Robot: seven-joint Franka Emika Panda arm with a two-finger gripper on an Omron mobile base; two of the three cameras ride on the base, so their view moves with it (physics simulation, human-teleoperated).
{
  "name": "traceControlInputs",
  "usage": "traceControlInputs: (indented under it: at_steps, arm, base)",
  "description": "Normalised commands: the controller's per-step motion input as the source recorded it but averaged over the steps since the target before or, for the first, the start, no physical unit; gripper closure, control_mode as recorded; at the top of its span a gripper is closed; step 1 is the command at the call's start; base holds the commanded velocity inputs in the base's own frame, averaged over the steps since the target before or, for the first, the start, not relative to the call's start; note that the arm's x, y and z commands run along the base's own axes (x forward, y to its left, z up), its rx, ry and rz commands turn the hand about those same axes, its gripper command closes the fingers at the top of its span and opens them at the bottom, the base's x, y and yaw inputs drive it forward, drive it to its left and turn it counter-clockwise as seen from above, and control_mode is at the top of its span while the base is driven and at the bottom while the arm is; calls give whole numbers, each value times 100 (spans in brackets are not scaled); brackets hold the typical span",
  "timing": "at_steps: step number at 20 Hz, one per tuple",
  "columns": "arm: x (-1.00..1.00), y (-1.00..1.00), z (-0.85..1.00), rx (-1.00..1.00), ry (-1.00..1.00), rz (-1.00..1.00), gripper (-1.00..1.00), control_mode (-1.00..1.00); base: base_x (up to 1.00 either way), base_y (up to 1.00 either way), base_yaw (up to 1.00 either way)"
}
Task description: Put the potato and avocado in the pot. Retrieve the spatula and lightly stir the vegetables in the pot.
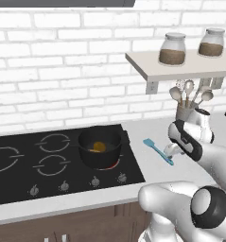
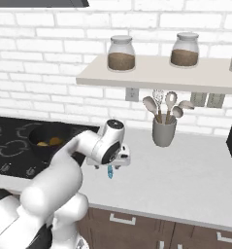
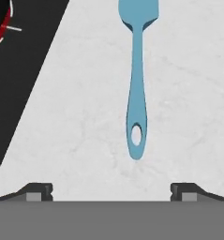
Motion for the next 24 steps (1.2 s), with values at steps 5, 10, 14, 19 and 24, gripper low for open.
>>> traceControlInputs:
  at_steps: [5, 10, 14, 19, 24]
  arm:
    - [48, -2, -32, -2, 1, -3, -100, -100]
    - [38, -4, -35, 0, 8, 0, -100, -100]
    - [15, -18, -26, 0, 11, 0, -100, -100]
    - [2, -5, -14, 0, 7, 0, -100, -100]
    - [0, 0, -10, 0, 2, 0, -100, -100]
  base:
    - [0, 0, 0]
    - [0, 0, 0]
    - [0, 0, 0]
    - [0, 0, 0]
    - [0, 0, 0]
